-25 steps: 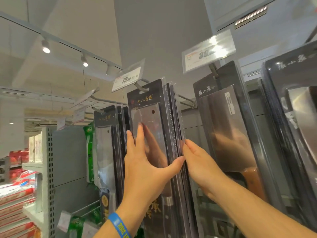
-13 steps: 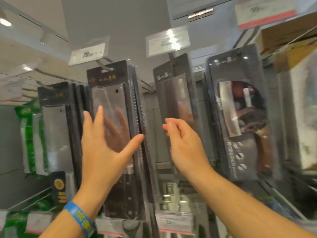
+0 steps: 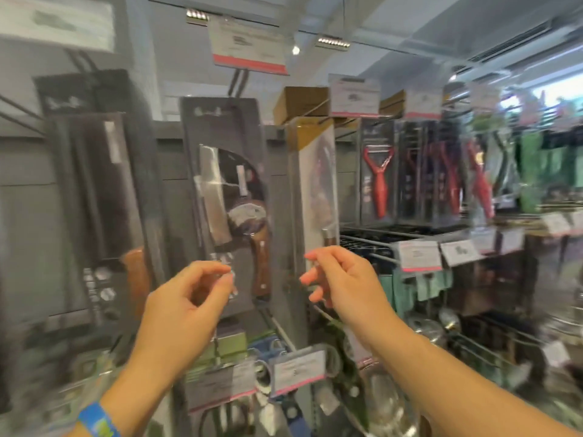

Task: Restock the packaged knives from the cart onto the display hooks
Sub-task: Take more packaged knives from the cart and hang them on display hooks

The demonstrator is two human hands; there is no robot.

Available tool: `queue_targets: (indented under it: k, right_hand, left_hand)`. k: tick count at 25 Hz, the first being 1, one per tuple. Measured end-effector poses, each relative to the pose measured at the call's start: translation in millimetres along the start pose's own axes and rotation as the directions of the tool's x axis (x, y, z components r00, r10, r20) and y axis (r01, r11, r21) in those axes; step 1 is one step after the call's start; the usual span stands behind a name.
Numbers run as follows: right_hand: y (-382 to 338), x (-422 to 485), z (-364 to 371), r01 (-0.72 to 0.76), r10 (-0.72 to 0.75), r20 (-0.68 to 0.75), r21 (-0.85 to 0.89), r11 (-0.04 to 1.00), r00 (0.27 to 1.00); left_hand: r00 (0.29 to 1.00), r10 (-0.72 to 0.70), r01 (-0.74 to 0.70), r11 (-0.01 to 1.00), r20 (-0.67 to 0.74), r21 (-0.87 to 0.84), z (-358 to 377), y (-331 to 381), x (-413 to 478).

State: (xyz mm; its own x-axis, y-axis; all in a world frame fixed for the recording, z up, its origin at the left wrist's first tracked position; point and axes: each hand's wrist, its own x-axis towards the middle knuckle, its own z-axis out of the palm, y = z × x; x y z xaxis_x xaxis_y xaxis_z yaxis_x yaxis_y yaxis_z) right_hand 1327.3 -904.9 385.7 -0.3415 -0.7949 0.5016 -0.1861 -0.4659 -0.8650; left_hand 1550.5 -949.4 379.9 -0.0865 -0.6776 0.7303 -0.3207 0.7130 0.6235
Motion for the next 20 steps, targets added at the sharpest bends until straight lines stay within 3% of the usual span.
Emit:
queue_targets:
  k: [4, 7, 11, 15, 20]
  right_hand:
    - [-9, 44, -55, 0.011, -0.021, -0.065, -0.147, 0.989, 0.998]
    - [-26, 88, -80, 0.068, -0.08, -0.025, -0.322, 0.944, 0.996]
    - [-40, 143, -85, 0.093, -0.077, 0.052, -0.479, 0.873, 0.996]
    - [-45, 182, -68, 0.034, 0.008, 0.087, -0.473, 0.881, 0.996]
    - [-35, 211, -54, 0.063, -0.018, 0.102, -0.457, 0.887, 0.995]
  left_hand:
    - [0.982, -0.075, 0.117, 0.962, 0.174, -0.246, 72, 20, 32]
    - [0.983, -0.043, 0.1, 0.942, 0.18, -0.32, 116, 37, 63]
    - [0.996, -0.053, 0.07, 0.969, 0.076, -0.237, 162, 47, 112]
    - [0.985, -0.168, 0.173, 0.969, 0.047, -0.178, 194, 43, 144]
    - [0.992, -0.121, 0.126, 0.97, 0.035, -0.21, 208, 36, 164]
